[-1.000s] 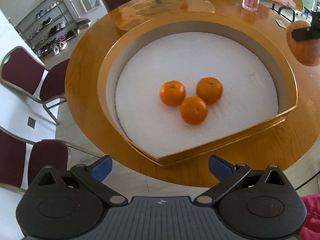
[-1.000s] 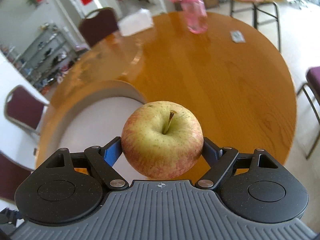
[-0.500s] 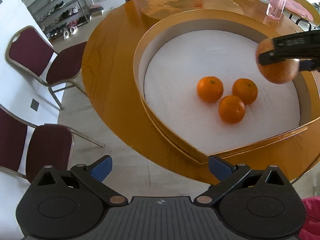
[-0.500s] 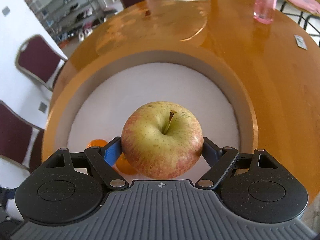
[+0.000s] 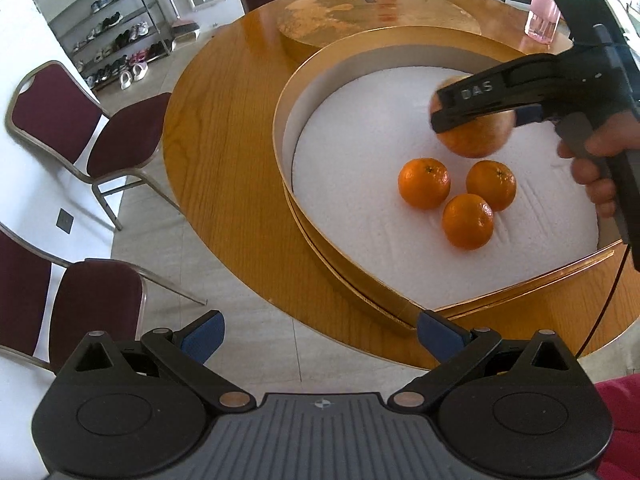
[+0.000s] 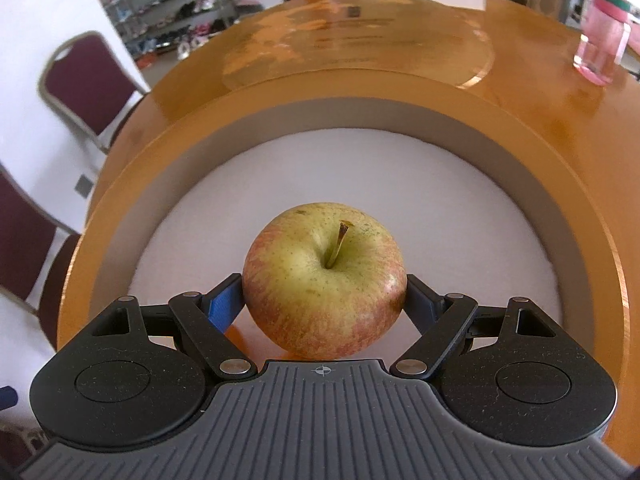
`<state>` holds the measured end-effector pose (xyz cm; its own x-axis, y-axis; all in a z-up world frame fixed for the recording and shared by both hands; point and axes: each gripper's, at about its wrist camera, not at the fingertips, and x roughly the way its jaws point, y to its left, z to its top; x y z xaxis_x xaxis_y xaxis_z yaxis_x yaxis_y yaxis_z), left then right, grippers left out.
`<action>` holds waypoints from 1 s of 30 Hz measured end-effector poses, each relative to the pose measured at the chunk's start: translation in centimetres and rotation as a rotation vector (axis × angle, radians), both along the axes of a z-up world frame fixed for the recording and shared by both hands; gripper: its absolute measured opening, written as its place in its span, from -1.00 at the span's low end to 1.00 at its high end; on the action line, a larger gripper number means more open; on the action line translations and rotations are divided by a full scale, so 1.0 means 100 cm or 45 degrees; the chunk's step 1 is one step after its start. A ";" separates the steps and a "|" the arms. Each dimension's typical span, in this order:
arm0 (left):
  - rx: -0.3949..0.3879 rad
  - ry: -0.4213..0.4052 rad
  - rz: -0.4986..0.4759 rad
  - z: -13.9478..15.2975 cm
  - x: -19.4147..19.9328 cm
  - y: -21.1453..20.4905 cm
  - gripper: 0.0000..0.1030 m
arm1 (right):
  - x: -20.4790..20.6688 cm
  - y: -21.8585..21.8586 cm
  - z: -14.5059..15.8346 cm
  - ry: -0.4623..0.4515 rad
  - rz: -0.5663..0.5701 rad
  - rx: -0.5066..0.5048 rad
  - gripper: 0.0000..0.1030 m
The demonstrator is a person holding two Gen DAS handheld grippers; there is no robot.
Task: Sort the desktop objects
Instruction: 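Carry the apple with the right tool over the tray beside the oranges, then open the right tool to release the apple and withdraw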
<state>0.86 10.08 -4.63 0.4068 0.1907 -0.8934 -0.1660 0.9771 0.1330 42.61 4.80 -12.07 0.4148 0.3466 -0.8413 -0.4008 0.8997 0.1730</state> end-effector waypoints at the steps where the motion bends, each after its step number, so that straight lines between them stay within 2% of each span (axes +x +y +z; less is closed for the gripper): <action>1: 0.002 0.001 0.001 0.000 0.000 -0.001 0.99 | -0.001 0.003 -0.001 -0.007 0.015 -0.002 0.63; 6: -0.003 0.003 0.012 0.000 -0.001 -0.002 0.99 | -0.006 0.017 -0.005 -0.036 0.082 -0.022 0.63; 19: 0.003 -0.006 0.018 0.006 -0.002 -0.011 0.99 | -0.001 0.015 -0.009 0.006 0.095 -0.027 0.67; 26: 0.017 -0.013 0.038 0.011 -0.001 -0.016 0.99 | -0.017 -0.004 0.028 -0.091 0.096 0.028 0.69; 30: 0.028 -0.028 0.040 0.015 -0.001 -0.022 0.99 | -0.034 -0.024 0.047 -0.103 0.085 0.026 0.72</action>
